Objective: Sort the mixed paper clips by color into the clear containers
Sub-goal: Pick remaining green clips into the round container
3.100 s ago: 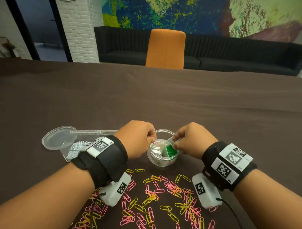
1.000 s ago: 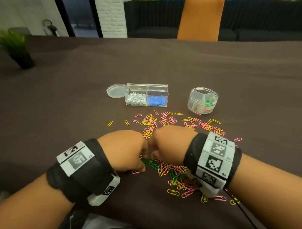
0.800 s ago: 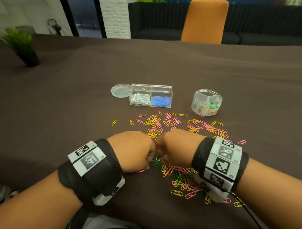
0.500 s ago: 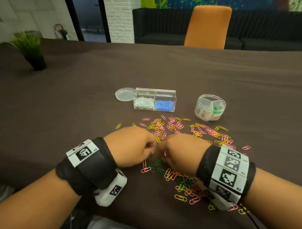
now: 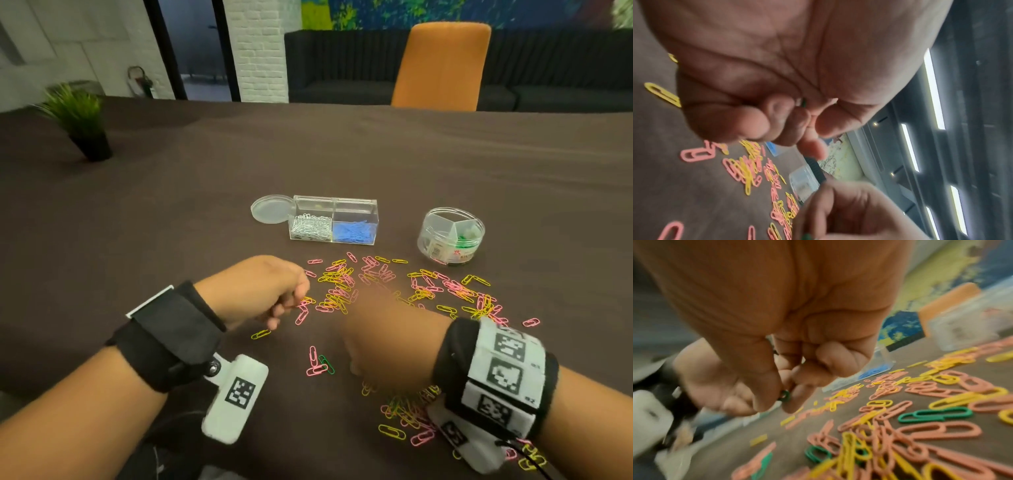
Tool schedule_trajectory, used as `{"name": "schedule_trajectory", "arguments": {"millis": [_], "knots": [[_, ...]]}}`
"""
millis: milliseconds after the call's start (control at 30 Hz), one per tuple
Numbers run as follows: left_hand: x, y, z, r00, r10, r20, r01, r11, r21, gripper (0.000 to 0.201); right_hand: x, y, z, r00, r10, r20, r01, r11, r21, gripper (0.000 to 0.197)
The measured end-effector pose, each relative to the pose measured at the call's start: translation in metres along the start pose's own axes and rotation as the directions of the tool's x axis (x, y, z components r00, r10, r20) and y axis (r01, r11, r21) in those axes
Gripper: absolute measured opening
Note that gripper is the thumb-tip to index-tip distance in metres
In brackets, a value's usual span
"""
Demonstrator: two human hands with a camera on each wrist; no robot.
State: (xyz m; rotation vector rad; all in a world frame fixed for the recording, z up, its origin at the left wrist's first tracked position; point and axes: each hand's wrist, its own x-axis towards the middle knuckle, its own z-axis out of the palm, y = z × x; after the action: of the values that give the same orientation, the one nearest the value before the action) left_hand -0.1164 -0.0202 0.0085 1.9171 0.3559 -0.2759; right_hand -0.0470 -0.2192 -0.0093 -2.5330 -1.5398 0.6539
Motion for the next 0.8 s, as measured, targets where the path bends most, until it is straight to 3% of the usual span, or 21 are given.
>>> {"name": "schedule_trajectory", "arguments": {"millis": [67, 133, 200, 233, 333, 400, 433, 500, 533, 567, 633, 667, 733, 800], "knots": [[0.0, 0.004, 0.01, 0.997, 0.024, 0.071, -0.029, 0.997, 0.068, 0.014, -0.009, 0.009, -0.007, 0.994, 0.047, -0.1, -0.031, 0.988, 0.15, 0.008], [-0.003, 0.009, 0.019, 0.988, 0.102, 0.113, -0.141, 0.898, 0.418, 0.007, -0.019, 0.022, -0.011, 0.978, 0.111, -0.177, -0.03, 0.912, 0.409, 0.015], [-0.006, 0.012, 0.027, 0.975, 0.165, 0.147, -0.22, 0.632, 0.743, 0.007, -0.029, 0.031, -0.011, 0.959, 0.186, -0.216, 0.017, 0.718, 0.696, 0.013], [-0.007, 0.011, 0.032, 0.973, 0.172, 0.152, -0.222, 0.532, 0.817, 0.013, -0.033, 0.035, -0.011, 0.95, 0.223, -0.218, 0.047, 0.587, 0.808, 0.012], [-0.006, 0.005, 0.046, 0.977, 0.139, 0.164, -0.209, 0.427, 0.88, 0.021, -0.038, 0.039, -0.004, 0.947, 0.295, -0.129, 0.069, 0.206, 0.976, 0.027], [-0.004, 0.003, 0.052, 0.978, 0.13, 0.163, -0.202, 0.409, 0.89, 0.018, -0.039, 0.037, -0.002, 0.951, 0.307, -0.048, 0.012, 0.12, 0.993, 0.023], [-0.004, 0.004, 0.052, 0.977, 0.135, 0.162, -0.204, 0.401, 0.893, 0.015, -0.038, 0.035, -0.001, 0.951, 0.309, -0.019, -0.021, 0.127, 0.992, 0.023], [-0.004, 0.002, 0.053, 0.976, 0.139, 0.167, -0.209, 0.394, 0.895, 0.009, -0.033, 0.031, 0.0, 0.946, 0.323, 0.012, -0.09, 0.226, 0.97, 0.027], [-0.004, 0.001, 0.053, 0.974, 0.144, 0.177, -0.22, 0.392, 0.893, 0.008, -0.03, 0.028, -0.001, 0.948, 0.319, 0.02, -0.131, 0.33, 0.935, 0.026], [-0.004, 0.0, 0.052, 0.97, 0.155, 0.187, -0.234, 0.392, 0.89, 0.008, -0.028, 0.023, -0.004, 0.953, 0.304, 0.012, -0.167, 0.491, 0.855, 0.021], [-0.005, -0.001, 0.05, 0.965, 0.19, 0.182, -0.248, 0.429, 0.868, 0.007, -0.023, 0.013, -0.009, 0.971, 0.234, -0.048, -0.178, 0.841, 0.511, 0.012], [-0.005, -0.001, 0.048, 0.966, 0.208, 0.155, -0.238, 0.473, 0.848, 0.007, -0.019, 0.01, -0.011, 0.982, 0.177, -0.066, -0.148, 0.938, 0.312, 0.011], [-0.004, 0.001, 0.042, 0.968, 0.234, 0.087, -0.214, 0.597, 0.773, 0.008, -0.013, 0.007, -0.012, 0.986, 0.16, -0.047, -0.156, 0.985, 0.066, 0.015], [-0.002, 0.003, 0.034, 0.967, 0.25, 0.049, -0.224, 0.744, 0.63, 0.012, -0.01, 0.012, -0.01, 0.974, 0.225, -0.017, -0.224, 0.973, 0.065, 0.022]]}}
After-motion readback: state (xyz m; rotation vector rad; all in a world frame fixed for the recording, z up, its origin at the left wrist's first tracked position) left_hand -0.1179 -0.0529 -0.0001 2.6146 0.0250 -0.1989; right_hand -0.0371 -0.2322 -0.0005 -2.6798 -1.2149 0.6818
